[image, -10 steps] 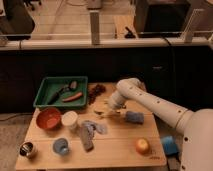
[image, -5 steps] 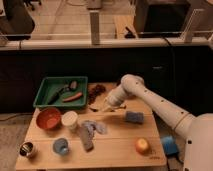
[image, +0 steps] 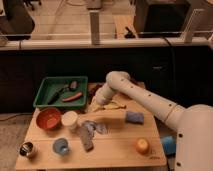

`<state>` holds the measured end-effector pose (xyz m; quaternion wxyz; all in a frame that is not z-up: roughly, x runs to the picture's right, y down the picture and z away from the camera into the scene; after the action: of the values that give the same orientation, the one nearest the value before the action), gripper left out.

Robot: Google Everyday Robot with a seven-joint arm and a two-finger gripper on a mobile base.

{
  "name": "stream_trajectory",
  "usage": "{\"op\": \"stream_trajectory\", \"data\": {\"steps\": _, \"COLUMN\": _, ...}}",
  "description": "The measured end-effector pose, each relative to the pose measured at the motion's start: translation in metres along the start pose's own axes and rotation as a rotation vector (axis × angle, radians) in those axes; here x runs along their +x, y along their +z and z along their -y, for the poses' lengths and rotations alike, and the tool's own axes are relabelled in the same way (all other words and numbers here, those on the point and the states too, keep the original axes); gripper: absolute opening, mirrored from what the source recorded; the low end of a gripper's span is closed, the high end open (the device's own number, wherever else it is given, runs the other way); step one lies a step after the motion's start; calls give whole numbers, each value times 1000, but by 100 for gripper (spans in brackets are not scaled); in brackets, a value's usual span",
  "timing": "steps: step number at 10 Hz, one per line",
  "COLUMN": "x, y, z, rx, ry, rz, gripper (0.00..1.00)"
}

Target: Place fork in paper cup

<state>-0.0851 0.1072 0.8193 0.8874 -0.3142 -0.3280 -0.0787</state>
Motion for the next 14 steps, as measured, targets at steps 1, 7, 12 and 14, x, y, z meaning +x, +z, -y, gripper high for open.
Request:
{"op": "stream_trajectory", "data": {"steps": 1, "x": -12, "y": 2, "z": -1, "rx": -8, "ry": -39, "rz": -11, "gripper": 0}}
{"op": "stream_trajectory", "data": {"steps": 7, "x": -58, "y": -7, "z": 0, "rx": -8, "ry": -205, "rz": -61, "gripper": 0}}
{"op": "stream_trajectory", "data": {"steps": 12, "x": -82, "y": 14, "z": -10, "rx": -38, "ry": -306, "rz": -109, "gripper": 0}}
{"op": "stream_trajectory", "data": {"steps": 14, "x": -95, "y": 26, "z": -16, "rx": -68, "ry": -358, "rz": -115, "gripper": 0}}
